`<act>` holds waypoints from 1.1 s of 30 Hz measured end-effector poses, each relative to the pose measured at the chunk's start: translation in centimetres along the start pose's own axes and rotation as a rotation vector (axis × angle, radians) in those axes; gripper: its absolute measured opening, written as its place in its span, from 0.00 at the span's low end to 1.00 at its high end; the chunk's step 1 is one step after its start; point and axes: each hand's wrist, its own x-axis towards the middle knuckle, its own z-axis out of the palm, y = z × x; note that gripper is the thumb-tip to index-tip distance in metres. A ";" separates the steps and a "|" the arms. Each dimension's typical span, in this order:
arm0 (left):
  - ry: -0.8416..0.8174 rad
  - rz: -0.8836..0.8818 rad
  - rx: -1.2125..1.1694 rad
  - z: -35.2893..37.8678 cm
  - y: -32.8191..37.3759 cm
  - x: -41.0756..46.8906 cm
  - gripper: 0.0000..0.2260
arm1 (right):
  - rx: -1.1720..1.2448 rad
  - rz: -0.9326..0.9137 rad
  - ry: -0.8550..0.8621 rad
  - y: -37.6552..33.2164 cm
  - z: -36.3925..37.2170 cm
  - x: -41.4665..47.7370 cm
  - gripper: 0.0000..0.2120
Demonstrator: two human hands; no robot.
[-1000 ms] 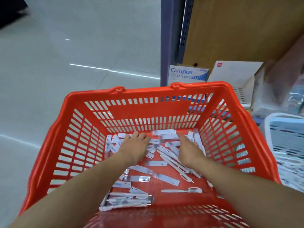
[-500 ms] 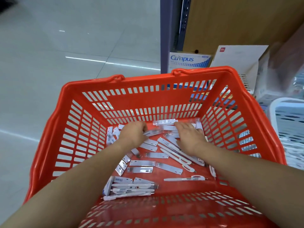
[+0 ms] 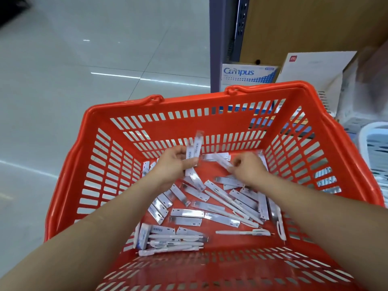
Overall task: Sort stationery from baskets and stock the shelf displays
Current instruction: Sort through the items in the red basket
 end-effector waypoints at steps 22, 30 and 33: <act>-0.011 0.061 0.145 3.5 1.1 -2.5 0.23 | 1.173 0.295 -0.134 -2.5 -0.8 -3.0 0.03; -0.033 0.105 -0.144 4.7 1.7 -1.3 0.20 | 1.263 0.439 -0.544 -1.4 -1.5 -4.2 0.15; -0.029 0.175 -0.019 5.3 1.6 -0.5 0.22 | 1.268 0.442 -0.477 -0.9 -1.8 -4.1 0.09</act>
